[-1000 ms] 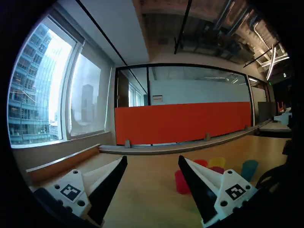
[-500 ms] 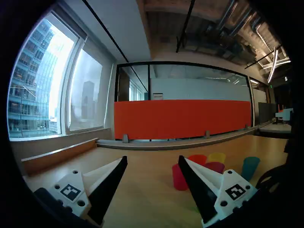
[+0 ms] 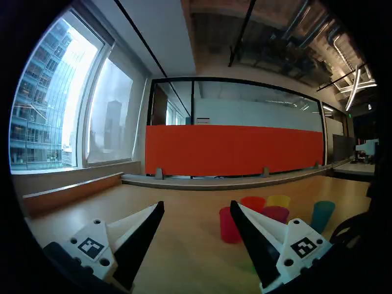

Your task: Pour water

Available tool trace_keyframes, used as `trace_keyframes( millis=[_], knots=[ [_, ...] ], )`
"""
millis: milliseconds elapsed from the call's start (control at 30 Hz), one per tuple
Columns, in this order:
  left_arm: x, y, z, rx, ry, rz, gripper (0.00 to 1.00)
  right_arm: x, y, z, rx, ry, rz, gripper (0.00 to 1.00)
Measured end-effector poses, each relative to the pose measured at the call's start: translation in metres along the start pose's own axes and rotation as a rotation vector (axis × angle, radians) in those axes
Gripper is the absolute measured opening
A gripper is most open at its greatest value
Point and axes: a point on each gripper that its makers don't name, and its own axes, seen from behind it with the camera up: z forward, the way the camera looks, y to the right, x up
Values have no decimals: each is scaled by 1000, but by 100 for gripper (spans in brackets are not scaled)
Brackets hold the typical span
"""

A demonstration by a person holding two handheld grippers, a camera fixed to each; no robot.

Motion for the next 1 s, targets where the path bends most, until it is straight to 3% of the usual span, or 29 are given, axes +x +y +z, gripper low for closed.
trace_keyframes(
  millis=[1000],
  knots=[
    [-21, 4, 8, -13, -57, 21, 100, 6, -6, 3, 9, 6, -13, 99]
  ],
)
